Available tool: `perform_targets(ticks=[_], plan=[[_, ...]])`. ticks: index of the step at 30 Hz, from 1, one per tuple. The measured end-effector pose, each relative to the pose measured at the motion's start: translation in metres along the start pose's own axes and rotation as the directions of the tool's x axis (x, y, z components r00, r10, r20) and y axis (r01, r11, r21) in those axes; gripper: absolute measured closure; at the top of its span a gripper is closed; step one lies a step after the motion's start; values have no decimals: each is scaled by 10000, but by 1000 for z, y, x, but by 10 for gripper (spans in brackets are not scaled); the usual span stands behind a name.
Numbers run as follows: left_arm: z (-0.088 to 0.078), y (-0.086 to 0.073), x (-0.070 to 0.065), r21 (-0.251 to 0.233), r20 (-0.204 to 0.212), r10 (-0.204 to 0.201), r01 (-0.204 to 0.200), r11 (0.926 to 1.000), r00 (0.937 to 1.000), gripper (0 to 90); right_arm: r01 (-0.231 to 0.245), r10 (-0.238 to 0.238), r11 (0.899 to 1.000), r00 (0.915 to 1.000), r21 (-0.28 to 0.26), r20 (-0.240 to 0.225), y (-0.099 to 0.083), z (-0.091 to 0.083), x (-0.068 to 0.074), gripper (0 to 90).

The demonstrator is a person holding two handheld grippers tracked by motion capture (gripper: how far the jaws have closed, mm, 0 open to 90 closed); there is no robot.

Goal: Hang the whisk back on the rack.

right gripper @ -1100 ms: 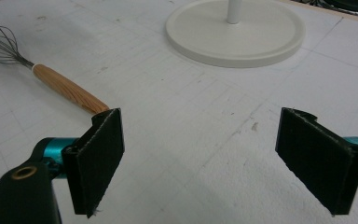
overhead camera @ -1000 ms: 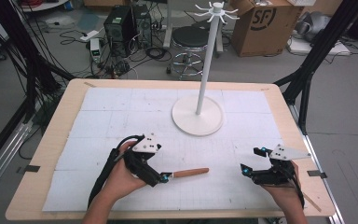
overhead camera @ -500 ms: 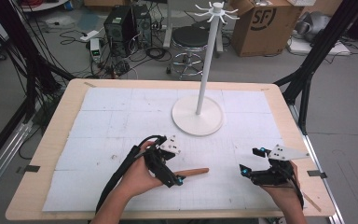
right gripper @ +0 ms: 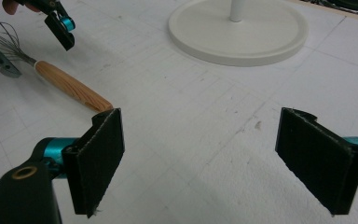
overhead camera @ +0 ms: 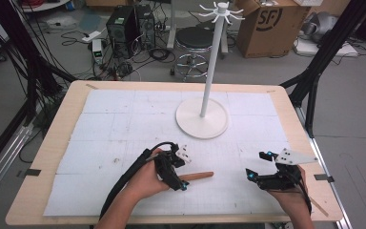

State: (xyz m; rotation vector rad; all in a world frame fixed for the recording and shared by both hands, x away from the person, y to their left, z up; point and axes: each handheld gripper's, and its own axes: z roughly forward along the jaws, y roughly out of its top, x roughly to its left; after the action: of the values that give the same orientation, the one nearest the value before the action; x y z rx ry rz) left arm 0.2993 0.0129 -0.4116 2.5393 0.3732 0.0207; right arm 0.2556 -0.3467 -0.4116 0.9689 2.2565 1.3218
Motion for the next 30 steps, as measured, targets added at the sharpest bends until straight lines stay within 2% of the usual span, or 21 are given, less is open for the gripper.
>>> perform_targets(ticks=[5, 8, 11, 14, 18, 24, 28, 30], plan=[[3, 0, 0, 333, 69, -144, 142, 9993, 9999, 396, 30, -29, 10000, 10000, 60, -20, 0, 2, 0, 148], [7, 3, -2, 713, -44, 34, -31, 9974, 10000, 414, 12, -11, 10000, 10000, 87, -56, 0, 3, 1, 148], [10, 6, -3, 830, 10, 147, -148, 9964, 9999, 441, 33, -33, 10000, 10000, 75, -63, 1, 3, 1, 149], [12, 5, -3, 1108, -180, 48, -28, 9938, 9998, 485, 83, -83, 9999, 9999, 63, -63, 1, 2, 1, 150], [14, 5, -1, 1353, -375, -24, 74, 9908, 9993, 587, 54, -54, 10000, 10000, 77, -61, 0, 2, 0, 150], [15, 7, -2, 1541, -522, -91, 170, 9879, 9986, 597, 33, -33, 10000, 10000, 73, -52, 0, 1, 0, 150], [16, 11, -7, 1865, -742, 106, 34, 9824, 9972, 608, 24, -24, 10000, 10000, 78, -30, 0, 1, 0, 150], [17, 13, -8, 1952, -658, 186, -54, 9807, 9977, 651, 45, -45, 10000, 10000, 62, -42, 0, 1, 0, 150]])
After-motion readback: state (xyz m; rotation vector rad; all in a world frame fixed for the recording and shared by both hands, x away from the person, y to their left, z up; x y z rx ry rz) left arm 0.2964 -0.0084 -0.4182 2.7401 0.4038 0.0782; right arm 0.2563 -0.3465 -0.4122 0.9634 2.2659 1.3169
